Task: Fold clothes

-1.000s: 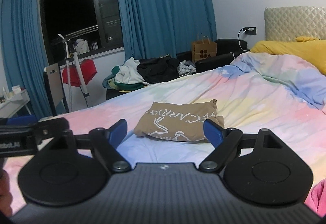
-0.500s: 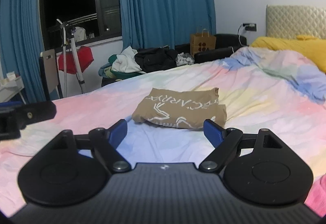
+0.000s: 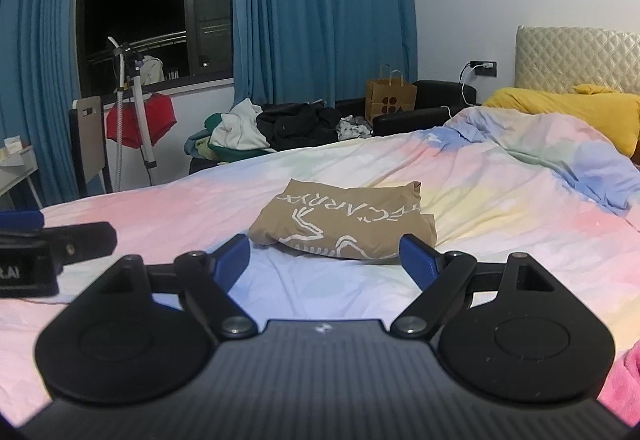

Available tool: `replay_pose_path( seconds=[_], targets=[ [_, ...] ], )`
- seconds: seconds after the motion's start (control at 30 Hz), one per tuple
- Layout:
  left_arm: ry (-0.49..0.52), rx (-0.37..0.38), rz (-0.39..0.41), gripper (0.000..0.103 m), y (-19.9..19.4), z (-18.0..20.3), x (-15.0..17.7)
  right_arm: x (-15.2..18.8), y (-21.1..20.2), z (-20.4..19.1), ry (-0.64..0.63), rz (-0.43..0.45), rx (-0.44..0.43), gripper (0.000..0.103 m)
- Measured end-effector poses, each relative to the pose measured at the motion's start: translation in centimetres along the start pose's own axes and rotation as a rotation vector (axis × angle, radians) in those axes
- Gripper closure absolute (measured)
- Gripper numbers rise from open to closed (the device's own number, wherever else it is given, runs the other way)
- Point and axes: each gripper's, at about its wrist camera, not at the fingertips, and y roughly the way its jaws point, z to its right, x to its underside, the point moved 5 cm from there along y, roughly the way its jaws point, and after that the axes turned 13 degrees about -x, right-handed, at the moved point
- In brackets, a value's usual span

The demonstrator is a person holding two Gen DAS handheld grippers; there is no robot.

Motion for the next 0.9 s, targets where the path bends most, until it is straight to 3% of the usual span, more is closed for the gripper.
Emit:
replay_pose_path(
  seconds=[0.23,0.9],
  targets=[
    [-0.008,0.031,0.015,0.001,-0.32,0.06,-0.07,0.03,-0.08,0.09,0.008,0.001,-0.007,0.019],
    [-0.027,-0.009,0.015,0.000,-0.60,-0.52,0.02,0.45,0.12,0.00,0.035,-0.041,-0.026,0.019]
  ],
)
